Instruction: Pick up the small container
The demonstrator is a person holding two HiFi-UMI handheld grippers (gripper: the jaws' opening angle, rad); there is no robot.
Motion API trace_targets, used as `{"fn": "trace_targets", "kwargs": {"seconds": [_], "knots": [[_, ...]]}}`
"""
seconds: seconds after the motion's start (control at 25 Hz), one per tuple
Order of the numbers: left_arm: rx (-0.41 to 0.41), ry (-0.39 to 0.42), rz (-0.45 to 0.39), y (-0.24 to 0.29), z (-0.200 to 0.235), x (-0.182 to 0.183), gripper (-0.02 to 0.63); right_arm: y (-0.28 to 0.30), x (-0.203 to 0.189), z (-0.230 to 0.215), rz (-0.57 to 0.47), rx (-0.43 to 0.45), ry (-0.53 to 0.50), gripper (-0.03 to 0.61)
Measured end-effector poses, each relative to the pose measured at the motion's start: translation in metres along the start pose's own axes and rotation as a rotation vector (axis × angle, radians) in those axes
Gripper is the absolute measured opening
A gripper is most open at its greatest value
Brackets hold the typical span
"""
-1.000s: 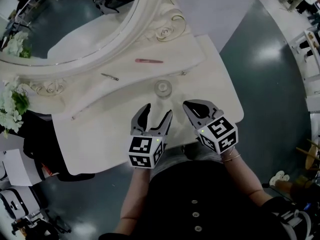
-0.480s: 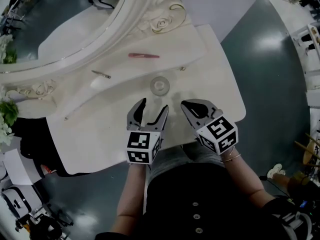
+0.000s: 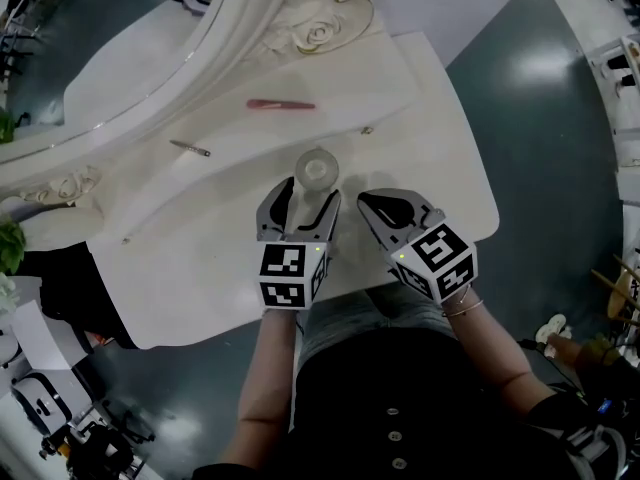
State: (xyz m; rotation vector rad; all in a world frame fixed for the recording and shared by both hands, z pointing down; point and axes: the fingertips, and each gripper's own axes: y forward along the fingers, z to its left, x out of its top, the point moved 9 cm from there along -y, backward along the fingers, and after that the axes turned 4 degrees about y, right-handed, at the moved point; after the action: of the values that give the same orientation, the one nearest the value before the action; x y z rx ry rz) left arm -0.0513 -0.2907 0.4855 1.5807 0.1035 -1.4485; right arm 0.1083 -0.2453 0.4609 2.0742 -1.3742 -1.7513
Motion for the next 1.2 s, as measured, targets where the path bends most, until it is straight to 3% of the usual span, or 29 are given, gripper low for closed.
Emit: {"fn": "trace_targets", "kwargs": {"seconds": [0.92,1.2], "knots": [[0.025,0.155,0.004,0.040,-0.001,0.020,0.311,0.003,-0.012,0.000,-0.024,-0.001,0.064,0.002],[0.025,0.163,-0.010,0.045,0.000,0.022,0.311,0.000,-0.015,-0.010,-0.023,-0.029,0.075,0.002]]}}
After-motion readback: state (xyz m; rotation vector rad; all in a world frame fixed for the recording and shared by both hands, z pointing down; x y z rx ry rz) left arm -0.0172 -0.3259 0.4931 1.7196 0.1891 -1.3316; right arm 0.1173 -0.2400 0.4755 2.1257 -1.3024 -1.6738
